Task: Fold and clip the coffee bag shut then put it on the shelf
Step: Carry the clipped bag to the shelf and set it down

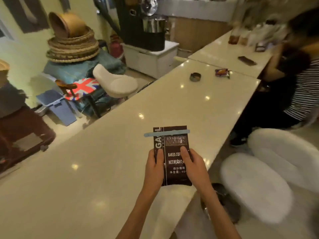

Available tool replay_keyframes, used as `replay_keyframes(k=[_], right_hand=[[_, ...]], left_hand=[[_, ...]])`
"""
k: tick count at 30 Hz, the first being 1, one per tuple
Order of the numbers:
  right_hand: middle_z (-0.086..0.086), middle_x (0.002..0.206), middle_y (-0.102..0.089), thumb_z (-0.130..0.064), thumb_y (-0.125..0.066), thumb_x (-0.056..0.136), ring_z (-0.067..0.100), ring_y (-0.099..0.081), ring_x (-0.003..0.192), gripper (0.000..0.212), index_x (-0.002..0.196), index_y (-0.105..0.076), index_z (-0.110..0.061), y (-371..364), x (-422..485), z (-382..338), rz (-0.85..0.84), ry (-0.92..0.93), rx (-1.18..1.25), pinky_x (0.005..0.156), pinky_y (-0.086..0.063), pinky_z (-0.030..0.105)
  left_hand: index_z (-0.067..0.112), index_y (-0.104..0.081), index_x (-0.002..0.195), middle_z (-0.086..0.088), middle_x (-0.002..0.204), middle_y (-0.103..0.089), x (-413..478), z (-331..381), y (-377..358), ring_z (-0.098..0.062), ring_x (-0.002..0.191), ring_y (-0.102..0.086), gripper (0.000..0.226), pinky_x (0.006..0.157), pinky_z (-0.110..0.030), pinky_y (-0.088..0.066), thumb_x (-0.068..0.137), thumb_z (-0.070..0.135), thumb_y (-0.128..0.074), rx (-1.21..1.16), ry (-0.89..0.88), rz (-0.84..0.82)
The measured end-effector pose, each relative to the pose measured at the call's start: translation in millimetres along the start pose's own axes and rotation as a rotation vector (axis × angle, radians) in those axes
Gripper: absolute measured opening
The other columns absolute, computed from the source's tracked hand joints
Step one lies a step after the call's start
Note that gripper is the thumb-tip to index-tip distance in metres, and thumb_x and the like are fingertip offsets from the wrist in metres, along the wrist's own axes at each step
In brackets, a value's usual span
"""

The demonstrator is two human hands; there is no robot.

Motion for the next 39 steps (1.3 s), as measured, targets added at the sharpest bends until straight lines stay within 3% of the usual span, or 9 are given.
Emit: replay_keyframes(k=[5, 9, 13, 17, 23, 26, 29, 33, 39], right_hand=[[0.001, 0.092, -0.076, -0.046, -0.045, 0.098, 0.013, -0.073, 0.086, 0.033, 0.101, -0.067, -0.022, 176, -60, 27, 0.462, -0.047, 0.070, 0.073, -0.059, 0.028], [-0.001, 0.088, -0.076, -0.046, -0.046, 0.099, 0.002, -0.072, 0.081, 0.034, 0.097, -0.069, -0.021, 315, -149, 60, 0.776, -0.085, 0.062, 0.074, -0.058, 0.023], [-0.004, 0.089, -0.075, -0.043, -0.047, 0.099, 0.004, -0.069, 0.082, 0.030, 0.092, -0.067, -0.022, 428, -256, 96, 1.104, -0.159, 0.041, 0.074, -0.052, 0.025], [0.001, 0.088, -0.077, -0.048, -0.050, 0.096, 0.016, -0.072, 0.087, 0.039, 0.095, -0.069, -0.014, 495, -361, 129, 1.376, -0.240, 0.097, 0.081, -0.056, 0.038], [-0.007, 0.095, -0.075, -0.036, -0.053, 0.097, -0.003, -0.071, 0.082, 0.027, 0.118, -0.063, -0.021, 532, -479, 142, 1.660, -0.275, 0.211, 0.069, -0.052, 0.010], [-0.003, 0.114, -0.069, -0.039, -0.060, 0.092, 0.010, -0.067, 0.102, 0.047, 0.136, -0.050, -0.024, 532, -545, 135, 1.898, -0.351, 0.127, 0.090, -0.054, 0.029], [-0.006, 0.125, -0.064, -0.037, -0.064, 0.090, 0.009, -0.060, 0.111, 0.043, 0.132, -0.054, -0.032, 522, -602, 112, 1.937, -0.576, -0.121, 0.095, -0.048, 0.028], [-0.008, 0.130, -0.064, -0.040, -0.062, 0.090, 0.013, -0.055, 0.118, 0.036, 0.126, -0.062, -0.032, 523, -649, 108, 1.648, -0.969, -0.343, 0.100, -0.046, 0.038], [-0.003, 0.125, -0.068, -0.031, -0.068, 0.088, 0.015, -0.062, 0.110, 0.035, 0.122, -0.066, -0.024, 543, -729, 125, 1.465, -1.061, -0.294, 0.098, -0.050, 0.040]], left_hand=[[0.022, -0.057, 0.121, -0.005, 0.114, -0.070, -46, 18, -175, -0.017, 0.102, -0.070, 0.027, 0.089, -0.040, -0.059, 0.103, 0.036, -0.041, 0.095, -0.072, -0.425], [0.029, -0.055, 0.121, 0.008, 0.113, -0.067, -129, 16, -321, 0.006, 0.093, -0.066, 0.025, 0.078, -0.015, -0.054, 0.104, 0.035, -0.039, 0.146, -0.134, -0.764], [0.024, -0.059, 0.122, 0.000, 0.116, -0.071, -229, -9, -449, -0.013, 0.105, -0.070, 0.026, 0.091, -0.034, -0.056, 0.104, 0.034, -0.042, 0.192, -0.143, -1.076], [0.021, -0.061, 0.118, -0.007, 0.117, -0.070, -333, -34, -539, -0.025, 0.111, -0.066, 0.024, 0.101, -0.045, -0.051, 0.103, 0.030, -0.045, 0.238, -0.114, -1.358], [0.015, -0.054, 0.118, 0.000, 0.105, -0.067, -459, -55, -616, 0.004, 0.080, -0.066, 0.020, 0.063, -0.001, -0.047, 0.105, 0.022, -0.040, 0.302, -0.227, -1.828], [0.019, -0.047, 0.129, -0.005, 0.111, -0.067, -504, -73, -629, -0.006, 0.085, -0.066, 0.026, 0.063, -0.012, -0.055, 0.106, 0.025, -0.038, 0.337, -0.178, -2.050], [0.038, -0.051, 0.114, 0.003, 0.114, -0.068, -554, -102, -624, -0.004, 0.091, -0.071, 0.019, 0.079, -0.030, -0.060, 0.105, 0.029, -0.038, 0.408, -0.223, -2.270], [0.033, -0.050, 0.117, 0.004, 0.112, -0.066, -621, -125, -589, 0.009, 0.082, -0.070, 0.019, 0.065, -0.014, -0.055, 0.106, 0.025, -0.037, 0.449, -0.276, -2.552], [0.018, -0.047, 0.131, -0.008, 0.124, -0.063, -706, -153, -575, -0.021, 0.112, -0.065, 0.028, 0.081, -0.023, -0.055, 0.105, 0.026, -0.037, 0.442, -0.173, -2.584]])
Point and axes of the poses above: each hand's wrist, its own x-axis towards the middle knuckle, its own y-axis out of the back of the hand, z = x × y, the point moved 6 cm from there along x, towards the middle knuckle
